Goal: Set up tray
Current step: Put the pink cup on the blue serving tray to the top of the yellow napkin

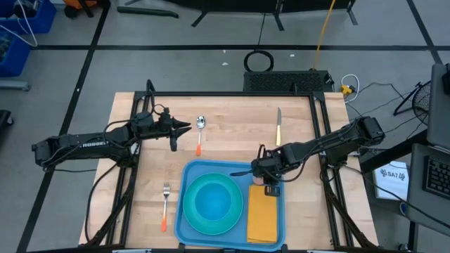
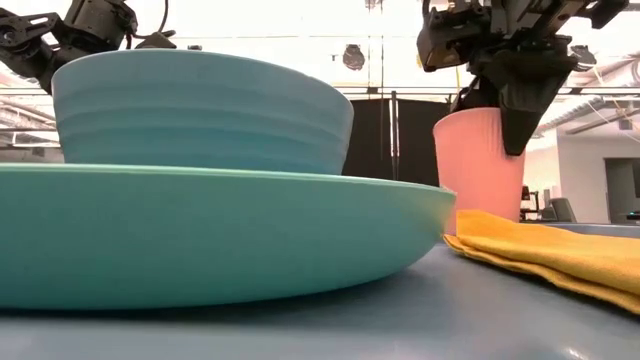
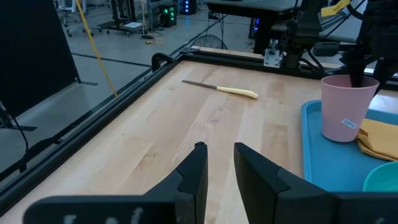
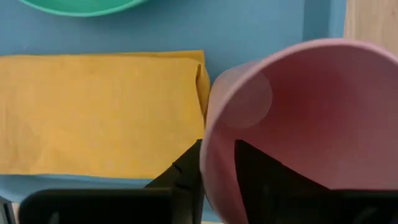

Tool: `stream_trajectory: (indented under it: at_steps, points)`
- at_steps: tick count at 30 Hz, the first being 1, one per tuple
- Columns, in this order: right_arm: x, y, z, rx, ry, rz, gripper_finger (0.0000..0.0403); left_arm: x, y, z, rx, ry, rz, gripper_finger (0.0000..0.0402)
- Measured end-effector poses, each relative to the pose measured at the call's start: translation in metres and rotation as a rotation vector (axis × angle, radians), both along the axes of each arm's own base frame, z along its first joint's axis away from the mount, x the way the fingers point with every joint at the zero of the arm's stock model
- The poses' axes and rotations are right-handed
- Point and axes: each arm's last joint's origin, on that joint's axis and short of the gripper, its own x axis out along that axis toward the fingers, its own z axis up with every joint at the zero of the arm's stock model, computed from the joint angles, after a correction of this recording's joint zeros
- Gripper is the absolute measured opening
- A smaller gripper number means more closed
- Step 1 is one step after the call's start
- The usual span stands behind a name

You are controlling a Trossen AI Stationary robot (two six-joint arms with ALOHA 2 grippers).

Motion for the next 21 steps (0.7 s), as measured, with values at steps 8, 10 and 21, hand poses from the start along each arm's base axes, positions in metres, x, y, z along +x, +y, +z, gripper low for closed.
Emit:
stream_trajectory:
  at_steps: [8,10,21]
  points:
    - [0.0038,-0.0006,0.0010,0.009,-0.036,-0.013,0.0099,0.0000,0.0000,0.0000,0.000,0.000,-0.001,0.0081]
    - [0.0047,-0.0003,0.0014,0.012,-0.046,-0.013,0.0103,0.0000,0.0000,0.0000,0.000,0.000,-0.001,0.0081]
    - [0.0057,0.0001,0.0017,0.029,-0.049,-0.061,0.0135,0.0000,0.0000,0.0000,0.000,0.000,-0.001,0.0081]
